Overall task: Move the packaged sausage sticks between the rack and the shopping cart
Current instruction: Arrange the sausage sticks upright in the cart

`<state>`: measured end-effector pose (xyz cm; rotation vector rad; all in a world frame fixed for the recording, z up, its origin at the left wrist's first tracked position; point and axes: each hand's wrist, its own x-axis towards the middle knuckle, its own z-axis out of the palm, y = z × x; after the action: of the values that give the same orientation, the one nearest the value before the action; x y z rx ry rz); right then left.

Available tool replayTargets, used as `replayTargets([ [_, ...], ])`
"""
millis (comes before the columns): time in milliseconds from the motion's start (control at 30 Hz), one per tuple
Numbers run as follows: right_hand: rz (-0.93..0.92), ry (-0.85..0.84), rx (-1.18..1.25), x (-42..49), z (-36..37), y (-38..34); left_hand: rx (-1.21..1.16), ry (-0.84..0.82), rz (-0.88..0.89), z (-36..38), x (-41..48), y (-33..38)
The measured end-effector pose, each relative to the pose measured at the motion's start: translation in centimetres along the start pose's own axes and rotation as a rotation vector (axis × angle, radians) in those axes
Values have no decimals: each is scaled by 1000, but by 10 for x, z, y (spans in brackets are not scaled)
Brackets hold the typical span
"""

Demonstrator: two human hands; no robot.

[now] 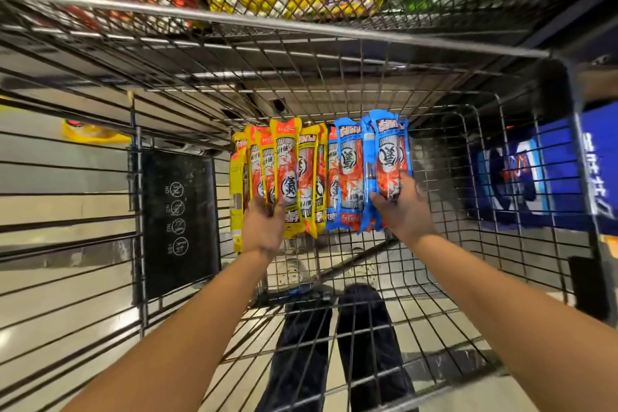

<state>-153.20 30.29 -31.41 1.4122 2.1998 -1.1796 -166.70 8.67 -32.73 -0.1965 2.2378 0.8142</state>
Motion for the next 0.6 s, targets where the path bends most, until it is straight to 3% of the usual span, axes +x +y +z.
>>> replayTargets([
  [233, 116, 65, -138, -24, -8, -10, -24, -71, -39, -14, -17, 13],
  [367, 71, 6, -139, -58, -32, -20, -209, -187, -67, -28, -40, 32],
  [600, 97, -65, -2, -145, -96, -37, -84, -385, -8, -70, -128, 77],
])
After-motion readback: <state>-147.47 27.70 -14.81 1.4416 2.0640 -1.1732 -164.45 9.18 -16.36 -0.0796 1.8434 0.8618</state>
